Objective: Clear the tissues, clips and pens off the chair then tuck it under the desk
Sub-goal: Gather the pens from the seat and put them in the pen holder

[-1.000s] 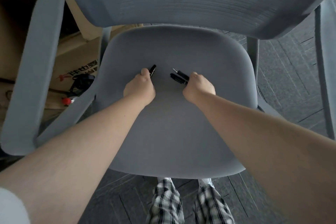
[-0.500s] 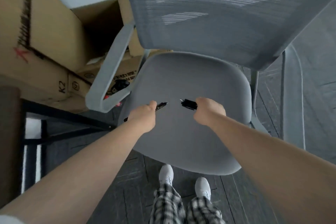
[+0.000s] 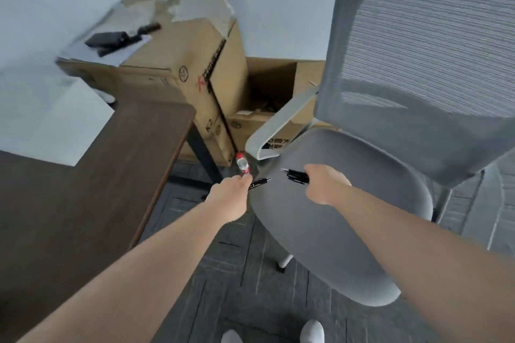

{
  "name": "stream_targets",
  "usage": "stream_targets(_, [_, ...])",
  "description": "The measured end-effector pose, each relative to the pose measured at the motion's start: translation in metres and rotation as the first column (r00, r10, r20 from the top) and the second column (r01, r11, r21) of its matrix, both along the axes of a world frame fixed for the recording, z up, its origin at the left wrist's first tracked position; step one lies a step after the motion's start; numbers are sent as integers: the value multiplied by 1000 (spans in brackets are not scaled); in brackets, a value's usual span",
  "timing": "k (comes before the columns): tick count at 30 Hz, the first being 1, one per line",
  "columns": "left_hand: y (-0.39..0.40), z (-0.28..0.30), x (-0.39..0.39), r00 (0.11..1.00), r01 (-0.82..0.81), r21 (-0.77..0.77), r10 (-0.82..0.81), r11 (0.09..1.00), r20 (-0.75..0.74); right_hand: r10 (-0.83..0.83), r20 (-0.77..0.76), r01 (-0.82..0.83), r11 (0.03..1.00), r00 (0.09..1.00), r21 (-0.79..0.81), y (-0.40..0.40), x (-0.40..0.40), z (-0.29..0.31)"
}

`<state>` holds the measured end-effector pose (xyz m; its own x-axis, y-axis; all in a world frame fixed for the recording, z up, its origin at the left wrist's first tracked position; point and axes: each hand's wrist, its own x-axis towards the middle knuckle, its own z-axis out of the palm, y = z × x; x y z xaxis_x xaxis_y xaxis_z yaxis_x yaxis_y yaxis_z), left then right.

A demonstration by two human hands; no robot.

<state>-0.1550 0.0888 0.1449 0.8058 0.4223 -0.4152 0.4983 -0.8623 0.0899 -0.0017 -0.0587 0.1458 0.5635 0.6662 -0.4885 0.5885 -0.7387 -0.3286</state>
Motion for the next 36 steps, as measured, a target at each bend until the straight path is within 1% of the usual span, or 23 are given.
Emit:
stream_targets(5, [32,20,-73,995,-100,56,101,993,-2,191,34,-193,979,981,63,54,-50,22])
stream_targets(9, [61,33,-146,978,-206,86,203,975,38,336,68,-342,935,939,96,106,-114,36])
stream_targets(11, [74,39,-184,967,-252,101,247,962,59,384,82,-391,915,920,102,130,-149,43])
stream_targets(15, [99,57,-259,924,-372,67,362,926,125,482,78,-488,868,873,94,175,-225,60])
stream_targets(20, [134,81,-348,828,-532,29,513,846,226,556,46,-555,813,830,175,228,-313,79])
stream_targets(23, [155,88,-399,752,-616,-13,592,788,290,587,16,-576,788,809,216,257,-361,86])
stream_targets(27, [175,89,-459,624,-713,-93,690,694,367,623,-3,-597,752,783,280,290,-417,91])
stream_targets(31, [191,87,-501,498,-766,-205,764,609,411,631,-28,-588,737,775,332,316,-467,97])
stream_targets(33, [198,85,-515,408,-781,-287,801,555,438,629,-51,-575,737,775,355,327,-487,97])
stream_targets(36, [207,81,-527,215,-773,-453,855,444,472,585,-139,-492,769,799,408,343,-511,95])
